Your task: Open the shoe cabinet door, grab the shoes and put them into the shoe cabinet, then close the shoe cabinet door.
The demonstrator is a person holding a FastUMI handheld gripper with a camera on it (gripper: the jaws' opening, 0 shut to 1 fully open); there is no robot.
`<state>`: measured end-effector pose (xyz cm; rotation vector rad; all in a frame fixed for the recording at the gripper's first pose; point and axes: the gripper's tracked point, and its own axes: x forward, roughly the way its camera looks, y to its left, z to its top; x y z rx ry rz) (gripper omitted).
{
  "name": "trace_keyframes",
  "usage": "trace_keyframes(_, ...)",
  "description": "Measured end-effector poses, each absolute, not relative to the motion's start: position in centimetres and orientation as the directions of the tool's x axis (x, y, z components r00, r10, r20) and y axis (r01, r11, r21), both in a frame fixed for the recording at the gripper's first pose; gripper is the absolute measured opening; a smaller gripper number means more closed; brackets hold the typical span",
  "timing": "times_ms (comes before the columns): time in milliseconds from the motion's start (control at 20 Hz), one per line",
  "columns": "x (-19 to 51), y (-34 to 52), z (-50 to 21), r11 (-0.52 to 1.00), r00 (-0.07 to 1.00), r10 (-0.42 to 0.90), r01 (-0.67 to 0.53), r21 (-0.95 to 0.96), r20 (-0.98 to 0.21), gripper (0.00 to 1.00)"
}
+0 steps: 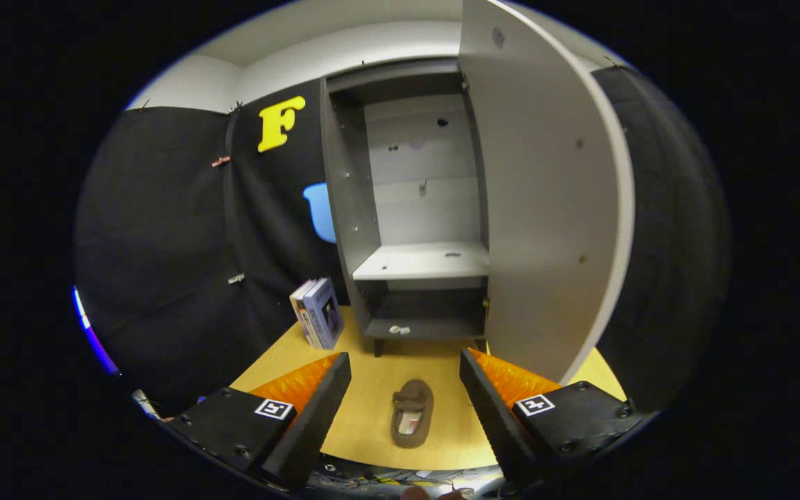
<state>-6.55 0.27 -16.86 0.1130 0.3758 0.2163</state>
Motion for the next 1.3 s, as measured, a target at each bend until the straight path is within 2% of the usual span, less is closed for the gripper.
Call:
trace_keyframes(400,-2.7,6.2,-33.8,0.967,0.753,0.254,-0.178,0.184,-0.607,0.99)
trace_keyframes(700,0.2,7.4,-44.9,0.978,0.668,0.208,-0.137,0.157,-0.714,0.96)
trace_keyframes(750,0.5,7.4,-46.3,0.980,0.658,0.200,-0.126,0.155,-0.726,0.86)
trace_keyframes(800,1.2,7.5,-47.1,0.981,0.658,0.194,-0.115,0.158,-0.728,0.83)
trace_keyframes(850,1.9,7.5,-47.9,0.982,0.657,0.186,-0.106,0.155,-0.730,0.75)
trace_keyframes(900,2.7,7.5,-48.9,0.984,0.661,0.175,-0.098,0.148,-0.730,0.74)
trace_keyframes(1050,5.3,7.7,-50.3,0.988,0.692,0.149,-0.073,0.137,-0.706,0.58)
trace_keyframes(1200,8.0,7.0,-51.4,0.996,0.725,0.071,-0.018,0.085,-0.685,0.56)
trace_keyframes(1300,8.5,7.8,-51.6,0.993,0.733,0.088,-0.015,0.114,-0.674,0.25)
